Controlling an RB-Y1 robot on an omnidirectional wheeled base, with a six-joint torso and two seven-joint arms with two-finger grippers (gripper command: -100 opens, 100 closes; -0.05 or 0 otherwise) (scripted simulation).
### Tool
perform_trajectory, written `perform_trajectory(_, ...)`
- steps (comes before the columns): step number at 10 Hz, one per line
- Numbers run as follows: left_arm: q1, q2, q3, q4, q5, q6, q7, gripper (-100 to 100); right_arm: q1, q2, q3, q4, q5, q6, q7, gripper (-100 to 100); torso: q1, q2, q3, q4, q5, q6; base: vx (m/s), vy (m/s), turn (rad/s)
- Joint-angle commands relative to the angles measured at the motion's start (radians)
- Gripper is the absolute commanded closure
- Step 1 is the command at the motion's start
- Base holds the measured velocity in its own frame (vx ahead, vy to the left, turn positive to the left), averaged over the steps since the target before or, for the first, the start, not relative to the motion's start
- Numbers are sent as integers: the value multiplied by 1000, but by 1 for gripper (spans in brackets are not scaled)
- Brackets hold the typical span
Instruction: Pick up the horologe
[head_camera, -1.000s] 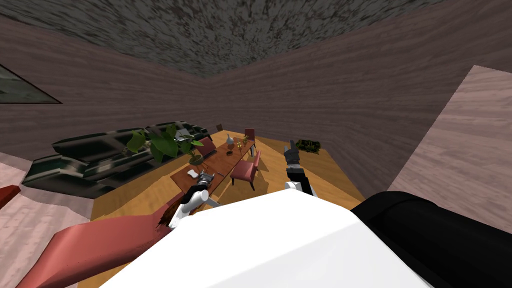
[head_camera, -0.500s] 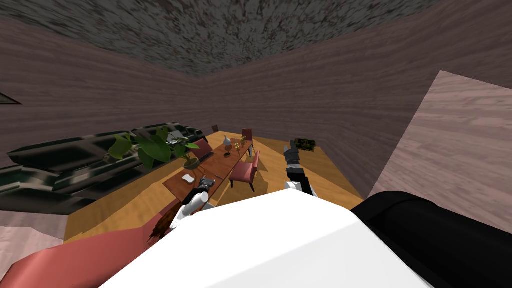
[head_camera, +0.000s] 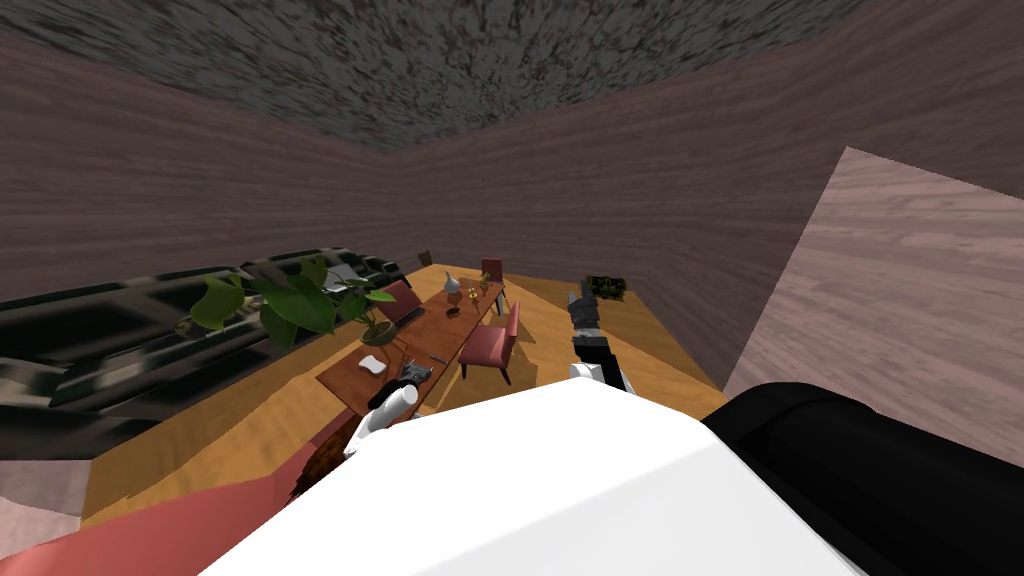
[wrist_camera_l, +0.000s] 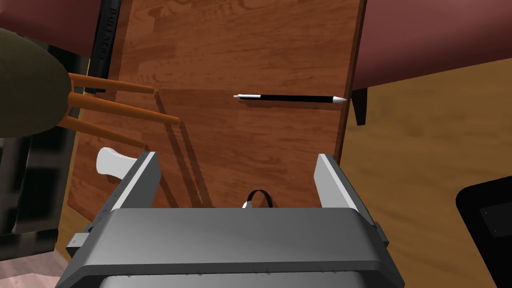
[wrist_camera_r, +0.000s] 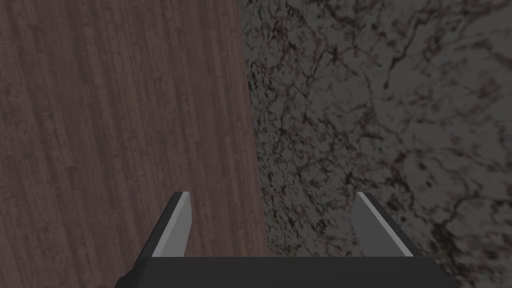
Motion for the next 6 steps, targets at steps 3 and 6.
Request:
perform_trajectory(3,-10,2,10,60,7,36,1,-100,0,0,0,0,0,0,0,0,0,0,0,0,0,0,26,56,-46)
perform_trajectory(6,-33,8,23,147,19,87,0,-100,0,0,0,0,0,0,0,0,-1,1,0,0,0,0,28,60,-75)
